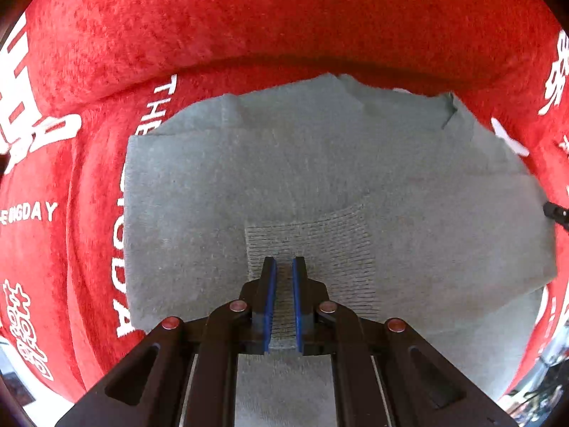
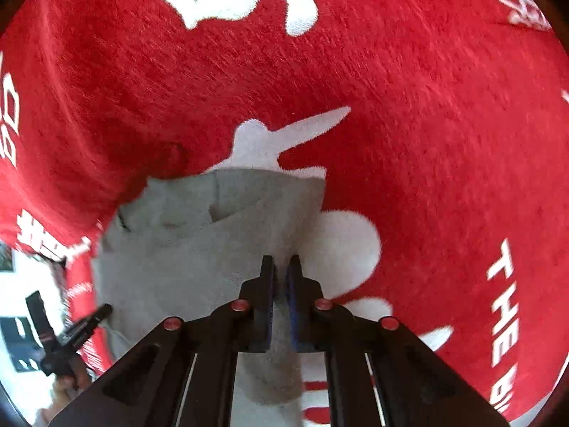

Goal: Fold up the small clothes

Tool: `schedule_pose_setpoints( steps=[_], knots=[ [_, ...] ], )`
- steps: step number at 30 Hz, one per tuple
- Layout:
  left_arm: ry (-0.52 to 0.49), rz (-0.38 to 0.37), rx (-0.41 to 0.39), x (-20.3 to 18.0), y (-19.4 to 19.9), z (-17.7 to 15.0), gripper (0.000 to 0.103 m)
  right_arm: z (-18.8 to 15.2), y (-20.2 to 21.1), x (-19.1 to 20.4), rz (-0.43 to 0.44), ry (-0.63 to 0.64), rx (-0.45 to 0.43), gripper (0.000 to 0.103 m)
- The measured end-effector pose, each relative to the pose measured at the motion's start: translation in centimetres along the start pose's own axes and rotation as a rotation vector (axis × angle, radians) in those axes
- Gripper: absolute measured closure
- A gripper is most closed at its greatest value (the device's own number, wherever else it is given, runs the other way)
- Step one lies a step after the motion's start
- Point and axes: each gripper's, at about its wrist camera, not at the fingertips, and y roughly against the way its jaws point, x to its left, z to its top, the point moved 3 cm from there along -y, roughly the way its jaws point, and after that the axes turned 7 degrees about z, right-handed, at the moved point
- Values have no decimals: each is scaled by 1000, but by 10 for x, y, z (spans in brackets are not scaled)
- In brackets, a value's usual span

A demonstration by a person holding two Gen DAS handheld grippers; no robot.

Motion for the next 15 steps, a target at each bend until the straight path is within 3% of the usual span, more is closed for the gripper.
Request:
schedule_pose_setpoints(
  steps=[2, 4, 6, 8, 12, 15],
  knots=[
    [-26, 14, -7, -3, 1, -1, 94, -1, -9, -10, -44, 8, 10, 95],
    [-32, 34, 2, 1, 4, -2, 94, -4, -7, -16, -26, -22, -3, 94],
    [-11, 50, 13, 16, 8, -4, 94, -9, 2, -16, -57, -46, -9, 94],
    [37, 31, 30, 33, 13, -8, 94, -18, 14, -11, -86, -45, -9, 87],
    [25, 28, 27, 42, 23, -17, 94, -46, 31, 24, -15, 33, 8, 87],
    [2, 20, 31, 32, 22, -19, 94, -68, 21, 49, 9, 83, 39, 87]
  ],
)
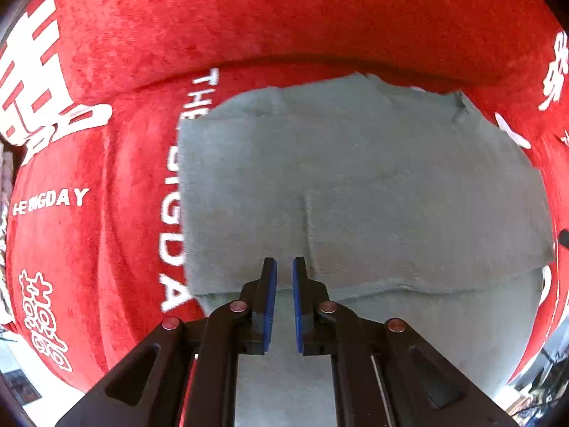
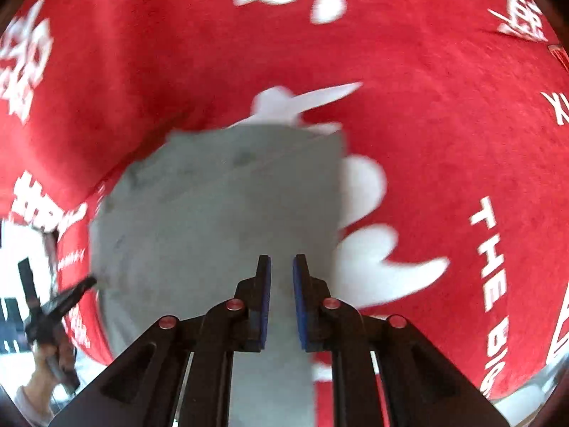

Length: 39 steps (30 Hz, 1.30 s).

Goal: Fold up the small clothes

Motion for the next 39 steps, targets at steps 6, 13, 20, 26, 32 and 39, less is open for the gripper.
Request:
schedule_pose_setpoints(
  steps=[6, 13, 20, 26, 32, 39],
  knots=[
    [-37, 31, 6, -20, -20, -2, 94, -20, -42, -12, -68, -4, 73, 92],
    [-15, 28, 30, -1, -1, -15, 94, -21, -14, -16, -75, -19, 80, 86],
    [-43, 38, 10, -8, 20, -22, 94, -30, -6, 10, -48, -28, 79, 53],
    [-13, 62, -15, -10, 34, -23, 1, -36, -13, 29, -26, -25, 85, 38],
    [6, 43, 15, -9, 28, -24, 1, -37, -17, 42, -4, -28, 81, 21],
    [13, 81, 44, -10, 21, -29, 1, -41, -22, 40, 14, -62, 102, 21]
  ],
)
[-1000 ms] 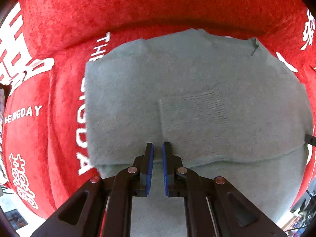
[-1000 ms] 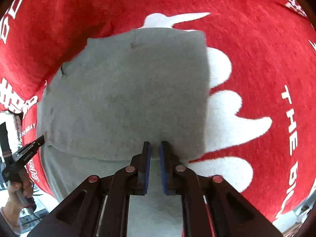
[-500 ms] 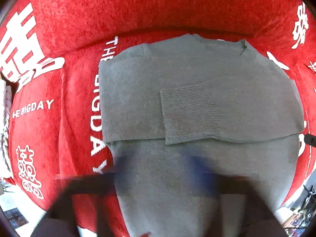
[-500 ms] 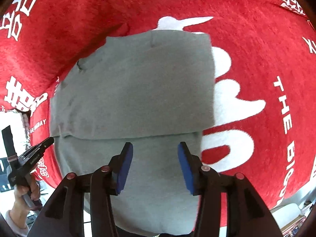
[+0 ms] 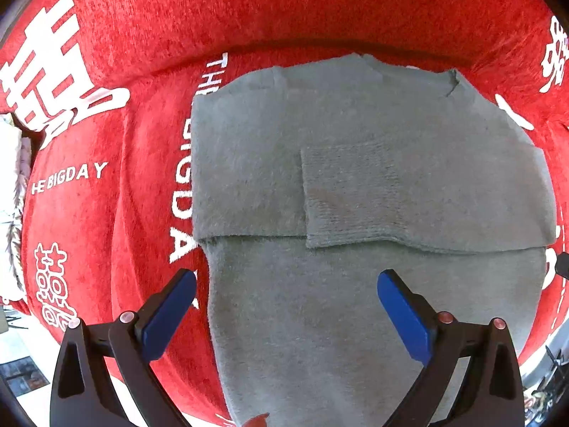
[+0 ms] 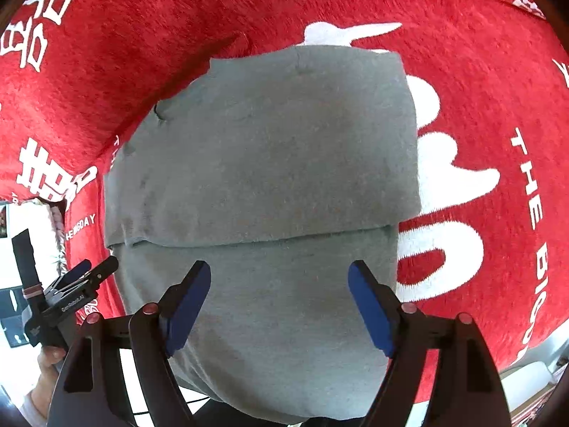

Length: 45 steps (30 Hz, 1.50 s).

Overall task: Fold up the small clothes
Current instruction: 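Open both grippers and lift them above the folded sweatshirt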

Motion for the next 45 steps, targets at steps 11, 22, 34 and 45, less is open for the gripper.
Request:
schedule_pose_setpoints(
  steps=[11, 22, 34, 45],
  knots=[
    [-54, -26, 21, -24, -1, -3, 1, -1, 3, -13, 25, -38, -11, 21],
    [-85, -22, 50, -52, 0, -12, 1, -9, 6, -45, 94, -103, 26, 21],
    [56, -15, 110, -64, 4, -73, 1, -22, -5, -64, 201, -38, 187, 21],
    [24, -66, 104, -54, 1, -124, 1, -63, -13, -62, 272, -58, 192, 21]
  ],
)
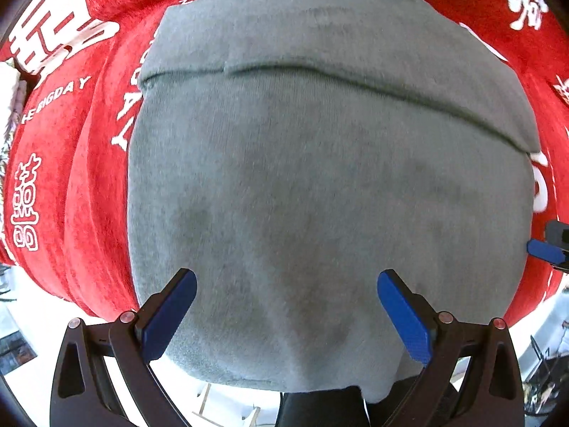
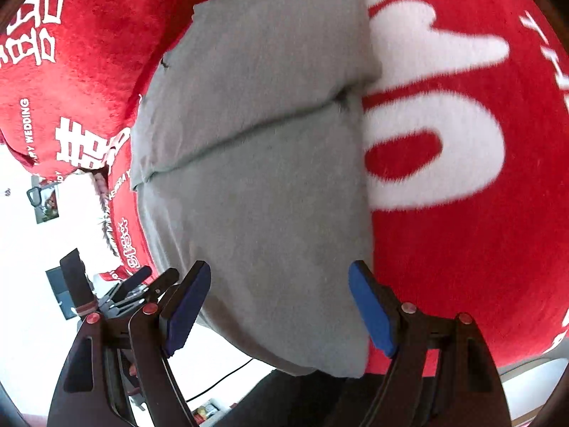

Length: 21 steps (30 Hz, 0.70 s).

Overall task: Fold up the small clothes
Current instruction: 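Open both grippers and lift them above the folded sweatshirt, then grasp the ribbed hem of the grey sweatshirt with both grippers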

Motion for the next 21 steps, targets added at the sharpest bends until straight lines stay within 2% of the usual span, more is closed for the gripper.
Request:
schedule_pose_setpoints(
  steps=[4, 9, 12, 15, 18, 21],
  knots=[
    [-8, -31, -16, 23, -4, -26, 1, -27, -12, 3, 9, -3, 5, 21],
    [-10, -62, -5, 55, -17, -72, 1, -80, -37, -1, 28, 0, 90, 21],
    [-18, -55, 28, 74, -35, -104, 1, -112, -55, -19, 0, -27, 152, 21],
    [6, -83, 76, 82, -56, -127, 1, -136, -74, -43, -51, -50, 182, 21],
    [34, -103, 111, 84, -77, -138, 1, -147, -92, -64, -80, -74, 185, 21],
    [38, -114, 109, 76, -87, -144, 1, -152, -108, -83, -97, -79, 181, 21]
  ],
)
